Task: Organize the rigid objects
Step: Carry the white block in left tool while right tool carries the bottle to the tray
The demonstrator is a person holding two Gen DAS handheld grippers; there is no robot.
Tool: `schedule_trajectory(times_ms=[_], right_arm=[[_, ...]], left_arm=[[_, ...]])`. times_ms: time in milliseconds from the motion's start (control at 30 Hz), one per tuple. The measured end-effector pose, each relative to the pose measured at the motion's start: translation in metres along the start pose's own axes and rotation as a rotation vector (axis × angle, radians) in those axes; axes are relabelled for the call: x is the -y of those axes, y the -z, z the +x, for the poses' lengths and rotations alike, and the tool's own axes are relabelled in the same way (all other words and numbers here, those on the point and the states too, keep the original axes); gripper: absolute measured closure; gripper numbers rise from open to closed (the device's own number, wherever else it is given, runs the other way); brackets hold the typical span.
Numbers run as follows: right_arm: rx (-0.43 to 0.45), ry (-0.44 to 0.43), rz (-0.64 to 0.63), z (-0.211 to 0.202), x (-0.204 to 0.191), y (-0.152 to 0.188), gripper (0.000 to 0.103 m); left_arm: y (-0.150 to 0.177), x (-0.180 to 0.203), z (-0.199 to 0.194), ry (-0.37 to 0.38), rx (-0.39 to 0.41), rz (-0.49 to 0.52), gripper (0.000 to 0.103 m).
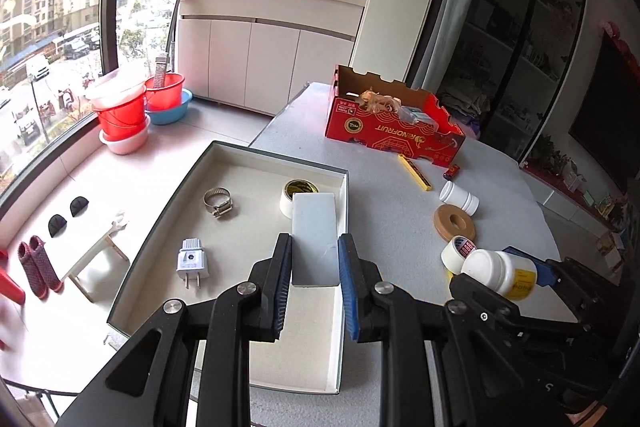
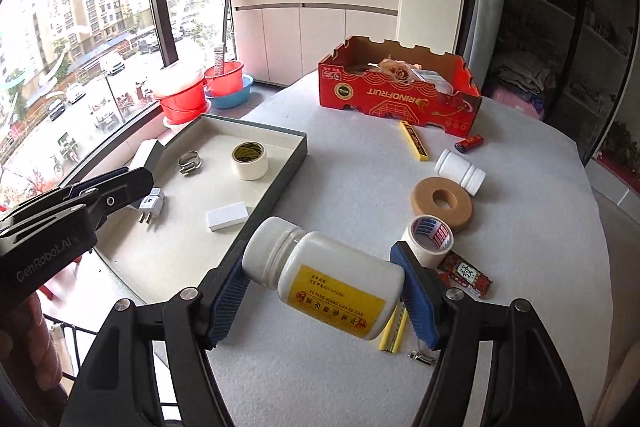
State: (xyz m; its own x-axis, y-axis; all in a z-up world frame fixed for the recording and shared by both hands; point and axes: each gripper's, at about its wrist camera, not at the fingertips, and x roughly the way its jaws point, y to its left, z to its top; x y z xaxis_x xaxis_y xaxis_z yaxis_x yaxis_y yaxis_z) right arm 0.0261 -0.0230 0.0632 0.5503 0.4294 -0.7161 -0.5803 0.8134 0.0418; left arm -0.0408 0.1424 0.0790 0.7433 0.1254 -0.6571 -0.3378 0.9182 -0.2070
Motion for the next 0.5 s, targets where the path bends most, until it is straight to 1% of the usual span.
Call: schedule_trajectory(times_ms=[167,267,433,500], right_arm=[[0.01,-0.056,-0.082,0.013,-0.034,-0.022,0.032],[0.014,-0.075,-0.121,0.021,-0.05,-0.032,0.032],[0.012,-0.093,-0.158,0.033,-0.064,-0.045,0.032],[0.013,-0.093,-0.167,0.037,-0.068,-0.049,0.032]], left_arm=[[-0.01,-0.033,-0.003,-0.068,0.027,-0.053,0.078],[-0.013,-0.048,0.001,-0.115,0.035,-0.073,0.078],[-0.013,-0.065,0.006,-0.155,0.028,-0.089,0.078],[-0.012,-0.069,0.01,-0.159,0.021,-0.096,0.078]])
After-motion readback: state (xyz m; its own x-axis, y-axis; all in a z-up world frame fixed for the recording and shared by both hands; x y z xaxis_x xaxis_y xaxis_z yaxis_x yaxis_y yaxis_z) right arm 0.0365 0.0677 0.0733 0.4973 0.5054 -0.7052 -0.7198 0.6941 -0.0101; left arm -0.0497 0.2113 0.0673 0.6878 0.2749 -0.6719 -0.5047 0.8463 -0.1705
